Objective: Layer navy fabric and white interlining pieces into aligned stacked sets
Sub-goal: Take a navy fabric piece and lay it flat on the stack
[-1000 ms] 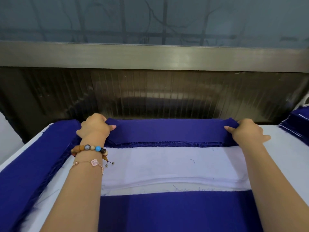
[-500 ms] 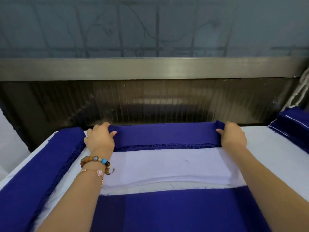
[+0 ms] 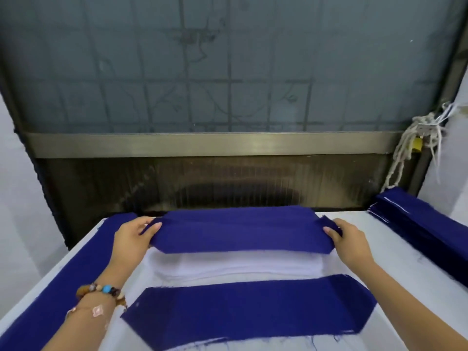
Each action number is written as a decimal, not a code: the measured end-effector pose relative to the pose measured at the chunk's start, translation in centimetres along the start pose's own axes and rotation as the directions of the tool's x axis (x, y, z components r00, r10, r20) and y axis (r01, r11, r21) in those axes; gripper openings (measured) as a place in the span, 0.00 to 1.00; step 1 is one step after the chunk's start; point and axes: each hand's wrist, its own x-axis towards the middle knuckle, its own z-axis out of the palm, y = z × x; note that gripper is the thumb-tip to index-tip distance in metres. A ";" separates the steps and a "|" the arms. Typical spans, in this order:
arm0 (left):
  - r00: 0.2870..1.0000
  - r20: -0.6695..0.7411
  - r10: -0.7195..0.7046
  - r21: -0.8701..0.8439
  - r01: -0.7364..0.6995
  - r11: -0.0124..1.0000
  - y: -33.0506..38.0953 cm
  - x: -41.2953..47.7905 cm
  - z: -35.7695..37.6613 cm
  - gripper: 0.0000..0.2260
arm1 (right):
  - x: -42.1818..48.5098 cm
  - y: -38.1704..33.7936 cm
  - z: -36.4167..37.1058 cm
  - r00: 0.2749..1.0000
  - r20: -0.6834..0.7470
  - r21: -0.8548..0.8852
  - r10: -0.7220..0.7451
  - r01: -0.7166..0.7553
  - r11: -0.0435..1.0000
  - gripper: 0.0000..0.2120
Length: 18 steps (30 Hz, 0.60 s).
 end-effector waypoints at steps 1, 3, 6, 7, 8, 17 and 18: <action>1.000 -0.007 0.004 -0.030 -0.004 1.000 0.0 -1.0 -0.6 0.00 | -0.9 0.1 -0.1 1.000 0.010 0.011 -0.004 0.003 1.000 0.04; 1.000 -0.009 -0.005 -0.072 0.004 0.997 0.2 -2.9 -1.6 0.10 | -2.5 0.4 -0.4 1.000 0.022 0.027 -0.011 0.011 1.000 0.04; 0.998 0.035 -0.047 -0.117 0.051 0.992 -0.4 -5.1 -2.4 0.13 | -4.4 0.9 -1.0 0.999 0.038 0.068 -0.014 0.012 0.998 0.04; 0.998 0.044 -0.053 -0.132 0.059 0.989 -0.5 -5.8 -2.6 0.11 | -5.1 1.0 -1.3 0.999 0.052 0.072 -0.005 0.001 0.997 0.05; 0.996 0.057 -0.061 -0.135 0.068 0.988 -0.8 -6.3 -2.7 0.09 | -5.7 1.3 -1.4 0.998 0.060 0.077 0.003 -0.008 0.997 0.06; 0.969 0.233 -0.086 -0.237 0.143 0.961 -2.0 -9.1 -2.7 0.02 | -8.6 3.6 -2.3 0.999 -0.043 0.244 0.032 -0.021 0.970 0.07; 0.965 0.248 -0.084 -0.257 0.149 0.955 -2.1 -9.1 -2.8 0.02 | -8.6 3.5 -2.3 0.998 -0.040 0.254 0.038 -0.027 0.967 0.05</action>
